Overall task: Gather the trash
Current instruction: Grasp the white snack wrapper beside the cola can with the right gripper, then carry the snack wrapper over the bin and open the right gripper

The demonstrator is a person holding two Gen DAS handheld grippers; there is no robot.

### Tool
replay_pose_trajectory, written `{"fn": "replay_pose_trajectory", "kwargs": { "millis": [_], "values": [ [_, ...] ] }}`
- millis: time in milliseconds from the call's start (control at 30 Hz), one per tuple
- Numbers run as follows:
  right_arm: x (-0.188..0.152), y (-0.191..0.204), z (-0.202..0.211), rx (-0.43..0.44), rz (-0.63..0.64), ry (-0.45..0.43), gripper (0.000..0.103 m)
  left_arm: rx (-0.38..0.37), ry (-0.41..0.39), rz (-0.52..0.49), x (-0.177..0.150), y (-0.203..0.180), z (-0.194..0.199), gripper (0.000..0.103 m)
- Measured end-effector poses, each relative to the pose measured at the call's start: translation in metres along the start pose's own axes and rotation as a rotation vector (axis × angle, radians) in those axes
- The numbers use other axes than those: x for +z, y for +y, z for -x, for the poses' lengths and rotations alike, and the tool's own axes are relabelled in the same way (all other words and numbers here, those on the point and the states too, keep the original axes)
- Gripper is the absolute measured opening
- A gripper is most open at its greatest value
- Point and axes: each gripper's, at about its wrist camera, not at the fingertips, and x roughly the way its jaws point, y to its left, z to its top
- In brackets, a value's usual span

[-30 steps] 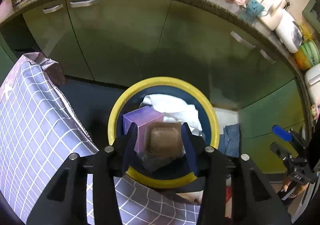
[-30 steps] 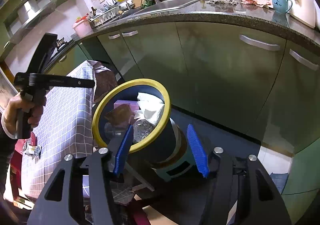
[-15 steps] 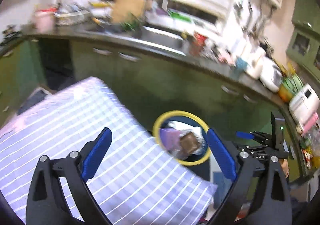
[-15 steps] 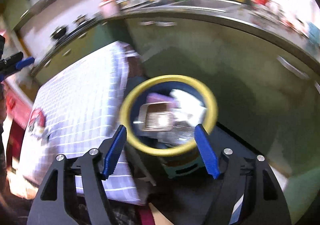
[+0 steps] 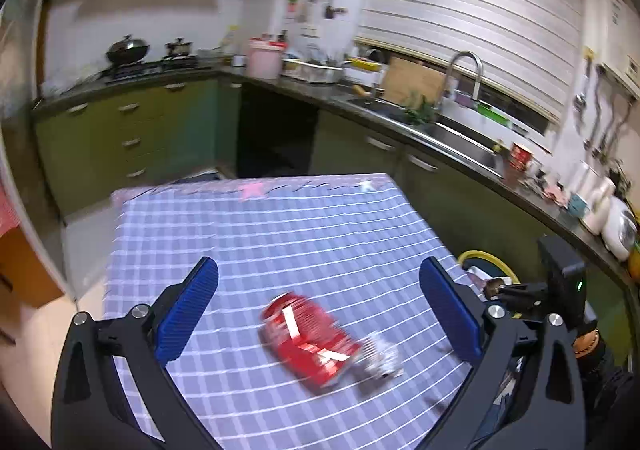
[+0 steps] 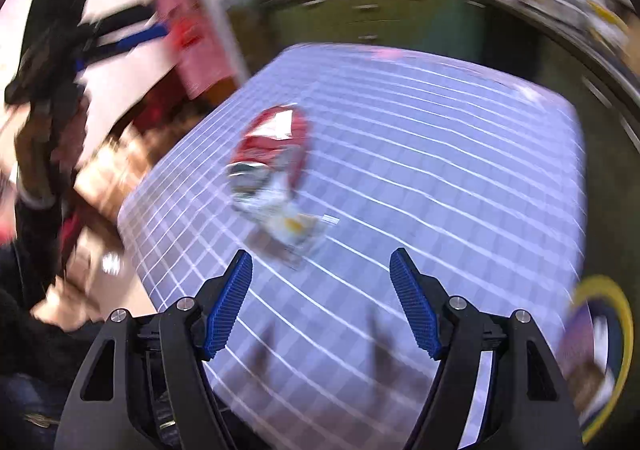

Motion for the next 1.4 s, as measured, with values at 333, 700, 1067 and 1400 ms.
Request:
{"fn": "replay_pose_trajectory", "kwargs": {
  "millis": [333, 700, 1067, 1400],
  "values": [
    [0.029, 0.037, -0.066, -0.026, 0.238, 0.121, 0.069, 0.009, 0.032, 0.041, -0.022, 0.032, 0.002, 0.096],
    [0.033, 0.035, -0.091, -0.046, 0.259, 0.160, 0.030, -0.013, 0.060, 0.028, -0.028, 0.028, -0.008, 0.096],
    [0.016, -0.029, 0.003, -0.146, 0.014, 0.004, 0.027, -0.035, 0.072, 0.009, -0.028, 0.022, -0.015, 0.096],
    [-0.086, -0.215, 0.106, -0.539, -0.522, 0.051, 0.027, -0.078, 0.098, -0.015, -0.030, 0.003, -0.031, 0.096]
  ]
}}
